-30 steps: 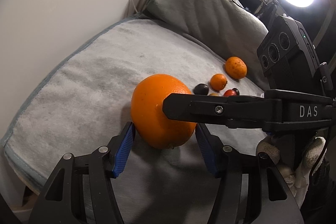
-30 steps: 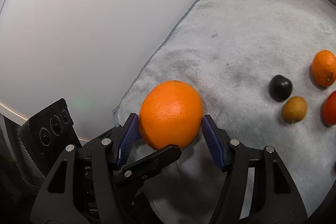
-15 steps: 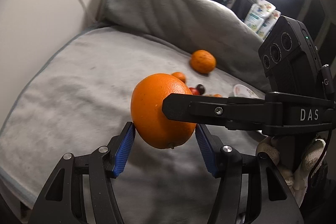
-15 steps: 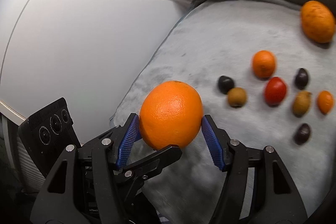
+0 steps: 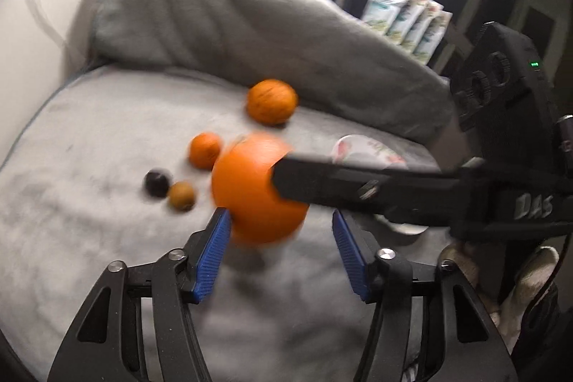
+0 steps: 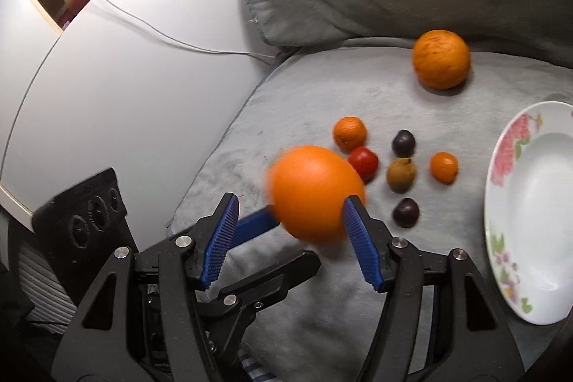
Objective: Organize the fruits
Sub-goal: 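Lower the large orange back onto the bench and open the right gripper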
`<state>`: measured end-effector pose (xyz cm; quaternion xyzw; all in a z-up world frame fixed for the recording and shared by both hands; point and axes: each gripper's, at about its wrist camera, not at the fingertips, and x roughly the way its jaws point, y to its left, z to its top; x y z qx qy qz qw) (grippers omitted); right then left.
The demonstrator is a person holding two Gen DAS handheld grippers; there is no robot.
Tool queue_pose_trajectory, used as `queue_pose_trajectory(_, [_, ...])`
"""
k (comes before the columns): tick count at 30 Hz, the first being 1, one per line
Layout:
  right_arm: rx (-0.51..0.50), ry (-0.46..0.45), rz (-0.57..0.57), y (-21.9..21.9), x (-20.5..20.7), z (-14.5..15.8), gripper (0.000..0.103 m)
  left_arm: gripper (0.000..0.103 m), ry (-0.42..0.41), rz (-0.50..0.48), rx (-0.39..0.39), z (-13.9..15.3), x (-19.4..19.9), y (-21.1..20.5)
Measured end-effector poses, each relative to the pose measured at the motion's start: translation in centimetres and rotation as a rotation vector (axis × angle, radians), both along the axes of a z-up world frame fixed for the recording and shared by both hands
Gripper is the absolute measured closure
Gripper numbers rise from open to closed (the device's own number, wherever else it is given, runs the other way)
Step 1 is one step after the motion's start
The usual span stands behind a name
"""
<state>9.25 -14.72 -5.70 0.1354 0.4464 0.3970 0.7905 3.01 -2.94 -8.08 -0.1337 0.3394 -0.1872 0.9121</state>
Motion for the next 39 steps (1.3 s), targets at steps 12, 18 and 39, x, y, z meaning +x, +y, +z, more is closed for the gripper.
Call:
queue_pose_trajectory(12, [0.053,-0.078,-0.191,-8.2,0.4,3.1,0.063,0.085,0.037,-0.060,0.086,-1.8,0.1,-0.1])
queue_pose_trajectory(18, [0.053,-0.009,-0.215,-8.8,1.6,1.7,0.061,0.048,0.016,-0.009,0.086,-1.2,-0.2,0.0])
queue_pose_trajectory(39, [-0.020,0.004,-0.197,-6.0,2.2,0.0,0.022,0.032,-0.003,0.079,0.120,-0.7,-0.2,1.8])
